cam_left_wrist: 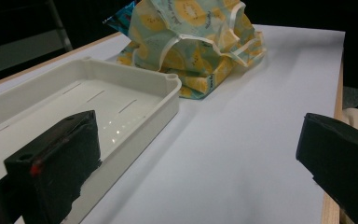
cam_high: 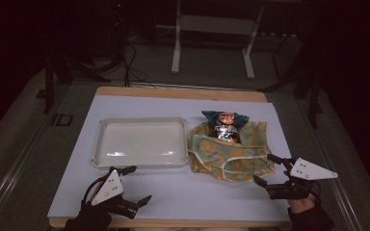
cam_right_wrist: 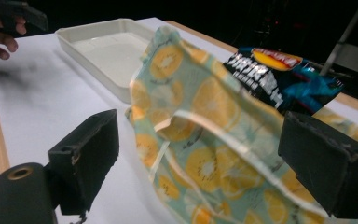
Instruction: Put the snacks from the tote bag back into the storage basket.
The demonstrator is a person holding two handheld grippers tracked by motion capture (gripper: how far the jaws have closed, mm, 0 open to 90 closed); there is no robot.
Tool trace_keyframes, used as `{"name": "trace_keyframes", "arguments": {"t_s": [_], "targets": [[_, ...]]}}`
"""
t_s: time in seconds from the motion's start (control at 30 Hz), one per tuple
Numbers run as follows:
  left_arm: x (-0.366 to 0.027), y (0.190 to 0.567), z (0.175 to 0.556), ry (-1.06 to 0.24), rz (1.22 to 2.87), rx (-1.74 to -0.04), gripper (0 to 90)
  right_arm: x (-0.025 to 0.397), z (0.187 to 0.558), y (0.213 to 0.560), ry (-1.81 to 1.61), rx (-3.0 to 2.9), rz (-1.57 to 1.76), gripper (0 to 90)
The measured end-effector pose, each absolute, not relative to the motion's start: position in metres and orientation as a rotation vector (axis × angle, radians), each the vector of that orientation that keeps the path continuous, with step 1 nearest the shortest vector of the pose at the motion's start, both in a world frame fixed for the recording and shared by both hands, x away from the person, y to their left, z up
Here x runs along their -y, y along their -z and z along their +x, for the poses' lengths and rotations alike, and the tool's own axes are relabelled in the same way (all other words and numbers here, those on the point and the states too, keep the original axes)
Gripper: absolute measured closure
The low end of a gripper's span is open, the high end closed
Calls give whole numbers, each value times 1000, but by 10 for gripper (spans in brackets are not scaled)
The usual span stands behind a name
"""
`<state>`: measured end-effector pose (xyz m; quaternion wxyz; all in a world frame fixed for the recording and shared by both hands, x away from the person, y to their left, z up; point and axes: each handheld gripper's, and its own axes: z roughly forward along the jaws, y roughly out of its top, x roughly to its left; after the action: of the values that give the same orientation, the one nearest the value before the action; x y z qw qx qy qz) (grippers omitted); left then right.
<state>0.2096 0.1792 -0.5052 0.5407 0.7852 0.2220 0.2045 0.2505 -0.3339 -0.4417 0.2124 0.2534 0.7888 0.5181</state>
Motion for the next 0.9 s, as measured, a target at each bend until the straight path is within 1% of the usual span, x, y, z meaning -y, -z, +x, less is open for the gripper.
{"name": "trace_keyframes", "arguments": {"t_s": [0.17, 0.53, 0.9], "targets": [[-179, 504, 210, -487, 1864, -524, 2, 332, 254, 427, -1423, -2151, 681, 111], [-180, 504, 210, -489, 1863, -531, 1, 324, 279, 403, -1408, -2031, 723, 107], [-180, 505, 210, -489, 1875, -526, 1, 313, 315, 387, -1362, -1994, 768, 129]]}}
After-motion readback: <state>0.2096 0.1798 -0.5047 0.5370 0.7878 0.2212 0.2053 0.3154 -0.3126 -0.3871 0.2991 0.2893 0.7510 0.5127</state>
